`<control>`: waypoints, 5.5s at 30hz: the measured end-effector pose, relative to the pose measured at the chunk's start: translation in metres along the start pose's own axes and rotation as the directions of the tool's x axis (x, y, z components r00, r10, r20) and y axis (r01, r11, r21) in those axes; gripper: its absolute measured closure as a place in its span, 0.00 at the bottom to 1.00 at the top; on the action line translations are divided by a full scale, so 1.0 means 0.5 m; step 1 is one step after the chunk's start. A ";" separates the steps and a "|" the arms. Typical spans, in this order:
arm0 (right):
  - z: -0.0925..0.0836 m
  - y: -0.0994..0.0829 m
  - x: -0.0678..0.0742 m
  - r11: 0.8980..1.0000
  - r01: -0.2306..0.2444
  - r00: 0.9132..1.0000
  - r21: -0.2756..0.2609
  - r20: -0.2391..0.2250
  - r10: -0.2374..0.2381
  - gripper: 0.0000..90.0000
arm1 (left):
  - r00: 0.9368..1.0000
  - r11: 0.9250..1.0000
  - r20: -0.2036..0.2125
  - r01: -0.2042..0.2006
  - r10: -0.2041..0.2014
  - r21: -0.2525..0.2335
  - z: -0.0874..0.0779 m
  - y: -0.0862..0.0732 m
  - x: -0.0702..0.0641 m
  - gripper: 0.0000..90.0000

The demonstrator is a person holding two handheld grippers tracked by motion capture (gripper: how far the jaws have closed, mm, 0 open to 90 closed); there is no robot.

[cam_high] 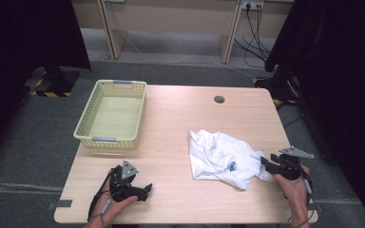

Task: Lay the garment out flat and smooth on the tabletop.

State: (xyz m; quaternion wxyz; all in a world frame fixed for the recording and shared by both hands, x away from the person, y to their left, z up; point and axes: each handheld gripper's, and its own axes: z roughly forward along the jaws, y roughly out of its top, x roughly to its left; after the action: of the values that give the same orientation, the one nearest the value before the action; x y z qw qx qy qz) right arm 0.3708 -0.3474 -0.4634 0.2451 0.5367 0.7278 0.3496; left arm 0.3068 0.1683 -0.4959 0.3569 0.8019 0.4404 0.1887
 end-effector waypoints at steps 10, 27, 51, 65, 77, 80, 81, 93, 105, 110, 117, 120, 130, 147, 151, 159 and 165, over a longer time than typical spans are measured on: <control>0.040 0.006 0.036 0.996 0.060 0.995 0.060 -0.084 -0.055 0.47 | 1.000 1.000 0.000 0.000 0.000 0.000 0.000 0.000 0.000 0.00; -0.008 0.021 0.044 0.999 -0.006 0.999 0.037 -0.046 0.008 0.37 | 1.000 1.000 0.000 0.000 0.000 0.000 0.000 0.000 0.000 0.00; -0.014 -0.036 0.134 0.983 0.146 0.987 0.115 -0.091 -0.136 0.36 | 0.977 0.997 0.200 -0.063 0.069 -0.035 0.037 0.099 -0.092 0.02; -0.020 -0.038 0.128 0.987 0.138 0.987 0.080 -0.100 -0.129 0.34 | 0.941 0.991 0.315 -0.103 0.127 -0.089 0.110 0.208 -0.189 0.04; -0.013 -0.046 0.117 0.988 0.117 0.992 0.103 -0.066 -0.110 0.32 | 0.927 0.980 0.322 -0.167 0.192 -0.106 0.178 0.260 -0.234 0.12; -0.013 -0.047 0.117 0.989 0.115 0.992 0.094 -0.067 -0.109 0.32 | 0.917 0.975 0.334 -0.191 0.217 -0.109 0.189 0.273 -0.253 0.18; -0.013 -0.047 0.117 0.989 0.111 0.992 0.094 -0.067 -0.105 0.32 | 0.915 0.972 0.331 -0.204 0.231 -0.115 0.193 0.278 -0.260 0.19; -0.013 -0.049 0.116 0.989 0.118 0.991 0.089 -0.073 -0.112 0.32 | 0.887 0.945 0.327 -0.305 0.326 -0.114 0.252 0.315 -0.324 0.47; -0.014 -0.051 0.115 0.990 0.117 0.991 0.080 -0.075 -0.111 0.32 | 0.897 0.934 0.264 -0.325 0.354 -0.148 0.200 0.300 -0.251 0.94; -0.014 -0.051 0.114 0.990 0.118 0.991 0.081 -0.079 -0.111 0.32 | 0.936 0.950 0.201 -0.256 0.290 -0.176 0.144 0.266 -0.167 0.94; -0.014 -0.052 0.114 0.990 0.120 0.990 0.080 -0.078 -0.114 0.32 | 0.957 0.964 0.141 -0.236 0.253 -0.124 0.126 0.206 -0.100 0.90; -0.015 -0.051 0.114 0.990 0.117 0.991 0.085 -0.079 -0.110 0.32 | 0.968 0.973 0.128 -0.200 0.214 -0.114 0.108 0.165 -0.071 0.86; -0.014 -0.051 0.114 0.989 0.119 0.991 0.086 -0.079 -0.112 0.32 | 0.996 0.985 0.043 -0.066 0.074 -0.157 0.074 0.190 -0.047 0.31; -0.015 -0.051 0.111 0.988 0.128 0.989 0.084 -0.089 -0.121 0.32 | 0.997 0.996 0.026 -0.065 0.067 -0.054 0.159 0.208 -0.039 0.71; -0.014 -0.051 0.114 0.989 0.121 0.990 0.086 -0.080 -0.115 0.31 | 0.999 0.997 0.003 0.039 -0.039 -0.070 0.126 0.176 0.012 0.55; -0.013 -0.049 0.115 0.988 0.123 0.990 0.089 -0.078 -0.116 0.31 | 0.997 1.000 -0.070 0.020 -0.021 -0.022 0.098 0.127 0.027 0.36; -0.014 -0.050 0.116 0.989 0.117 0.991 0.090 -0.076 -0.110 0.31 | 0.993 0.999 -0.111 0.038 -0.041 -0.026 0.052 0.079 0.040 0.29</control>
State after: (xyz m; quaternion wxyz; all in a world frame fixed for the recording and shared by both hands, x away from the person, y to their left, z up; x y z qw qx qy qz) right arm 0.3330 -0.2983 -0.4772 0.2128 0.4927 0.7811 0.3191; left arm 0.3563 0.1603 -0.4844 0.3448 0.7770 0.4732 0.2313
